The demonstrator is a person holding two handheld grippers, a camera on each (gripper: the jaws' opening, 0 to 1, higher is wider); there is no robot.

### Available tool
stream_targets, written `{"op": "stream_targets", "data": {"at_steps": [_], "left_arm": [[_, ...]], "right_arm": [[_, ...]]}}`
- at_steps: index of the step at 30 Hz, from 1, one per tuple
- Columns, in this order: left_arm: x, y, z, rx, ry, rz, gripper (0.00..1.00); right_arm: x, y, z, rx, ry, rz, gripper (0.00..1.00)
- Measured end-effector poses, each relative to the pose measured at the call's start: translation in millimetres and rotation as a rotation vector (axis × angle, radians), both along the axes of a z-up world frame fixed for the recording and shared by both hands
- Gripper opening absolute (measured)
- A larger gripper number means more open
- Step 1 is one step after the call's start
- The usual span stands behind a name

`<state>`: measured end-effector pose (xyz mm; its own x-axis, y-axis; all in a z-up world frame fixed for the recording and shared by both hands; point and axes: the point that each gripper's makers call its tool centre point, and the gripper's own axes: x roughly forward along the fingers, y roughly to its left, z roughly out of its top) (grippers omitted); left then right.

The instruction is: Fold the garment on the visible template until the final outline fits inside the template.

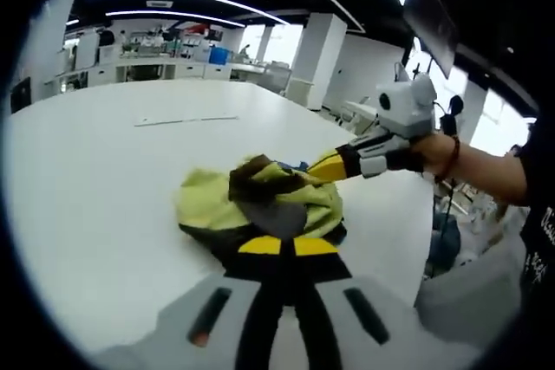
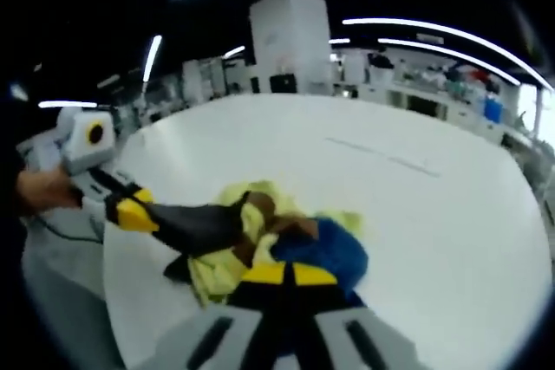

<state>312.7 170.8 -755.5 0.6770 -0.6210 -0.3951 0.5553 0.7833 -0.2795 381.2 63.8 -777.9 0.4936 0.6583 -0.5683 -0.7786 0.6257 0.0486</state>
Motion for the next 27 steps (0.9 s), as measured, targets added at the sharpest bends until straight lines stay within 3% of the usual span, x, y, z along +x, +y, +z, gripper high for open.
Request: {"op": "stream_targets", "data": {"at_steps": [3,7,16,27], "left_arm": [[3.9,10.6,11.5,-0.024,-0.016,0.036,0.0],[7.5,23.6,25.2,-0.002,-0.05,0.07,0.0],[18.6,32.5,58.0,-0.007,-0.118,0.087,0.0],[49.2,45.0,91.0,0.04,-0.199,0.093,0.0]], "right_arm": [[-0.5,-5.5,11.3,-0.015,-0.035,0.002,0.0],[4.0,-16.3,30.0,0.004,-0.072,-0.025,0.0],[11.9,-34.1,66.0,0.031,-0.141,-0.075,0.0],[33.0,-54.2,90.6,0.068,-0.185,-0.159,0.0]]}}
